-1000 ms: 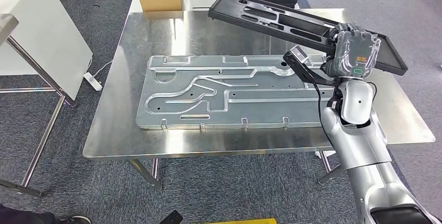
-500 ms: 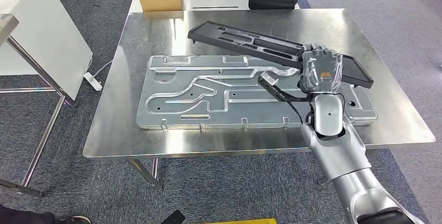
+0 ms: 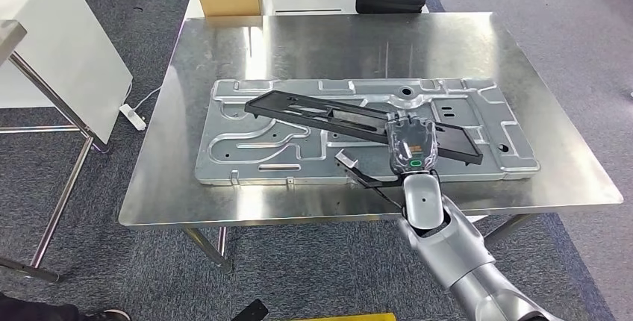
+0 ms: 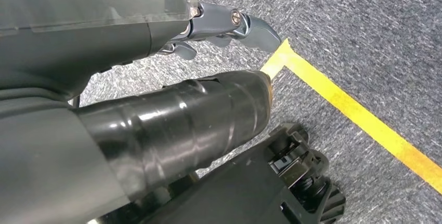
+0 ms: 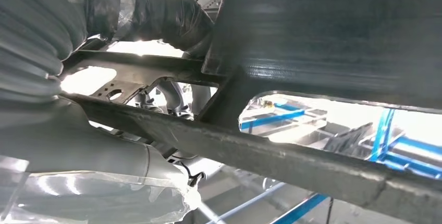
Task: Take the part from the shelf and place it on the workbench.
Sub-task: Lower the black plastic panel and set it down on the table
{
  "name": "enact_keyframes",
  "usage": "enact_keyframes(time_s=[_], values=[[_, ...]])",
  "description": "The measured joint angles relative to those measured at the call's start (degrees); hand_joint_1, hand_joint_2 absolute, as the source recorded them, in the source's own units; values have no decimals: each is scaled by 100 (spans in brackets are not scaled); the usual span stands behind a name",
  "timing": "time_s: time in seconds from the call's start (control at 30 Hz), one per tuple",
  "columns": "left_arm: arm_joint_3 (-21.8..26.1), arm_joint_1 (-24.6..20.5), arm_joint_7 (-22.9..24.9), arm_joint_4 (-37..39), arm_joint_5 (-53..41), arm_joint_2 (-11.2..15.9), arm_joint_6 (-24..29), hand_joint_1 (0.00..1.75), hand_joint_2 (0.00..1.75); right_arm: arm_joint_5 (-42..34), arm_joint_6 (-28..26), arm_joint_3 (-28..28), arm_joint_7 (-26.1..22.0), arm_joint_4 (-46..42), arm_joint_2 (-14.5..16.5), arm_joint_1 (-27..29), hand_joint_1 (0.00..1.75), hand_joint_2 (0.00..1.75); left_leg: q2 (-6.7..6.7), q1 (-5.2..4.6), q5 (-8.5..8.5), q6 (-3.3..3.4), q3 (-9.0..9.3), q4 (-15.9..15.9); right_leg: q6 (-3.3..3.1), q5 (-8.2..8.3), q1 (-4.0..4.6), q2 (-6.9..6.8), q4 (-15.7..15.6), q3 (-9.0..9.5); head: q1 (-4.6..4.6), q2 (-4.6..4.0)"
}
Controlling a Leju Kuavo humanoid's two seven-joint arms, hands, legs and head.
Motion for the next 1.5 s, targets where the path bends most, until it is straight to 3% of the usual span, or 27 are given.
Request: enact_keyframes(time_s=[0.37, 0.53, 0.87, 1.23, 1.37, 1.5], values=[[-110, -4, 16, 1, -5, -5, -29, 0, 0, -34, 86, -14, -122, 237, 169, -338, 151, 175, 0, -1, 0, 0, 0, 0, 0, 0, -1, 0, 1, -1, 0, 0], [-163, -4, 16, 1, 0, -5, -32, 0, 0, -121, 224, -293, -137, 237, 119, -711, 155, 175, 0, -1, 1, 0, 2, 2, 1, 1, -2, 0, 0, -1, 0, 0], [-197, 3, 35, 1, 48, -5, -13, 0, 0, -222, 232, -1140, 10, 246, -531, -1139, 154, 175, -7, -5, 1, 1, -2, 5, 1, 1, -5, -8, -1, 0, 0, 0], [-204, 2, 72, 1, 79, -5, -13, 0, 0, -286, 448, -1673, 155, 432, -993, -1184, 164, 175, -23, -2, 4, 2, -7, 5, 1, 1, -1, -31, -1, -7, 0, 0], [-211, -1, 84, 1, 105, -5, -13, 0, 0, -260, 470, -1774, 217, 540, -1167, -1107, 150, 175, -11, -3, 3, 3, -6, 4, 1, 1, -3, -7, 0, -10, 0, 0], [-225, -2, 86, 1, 113, -5, -12, 0, 0, -102, 456, -1791, 242, 592, -1222, -1012, 152, 175, -6, -3, 3, 3, -6, 4, 1, 1, -2, -6, 0, -11, 0, 0]])
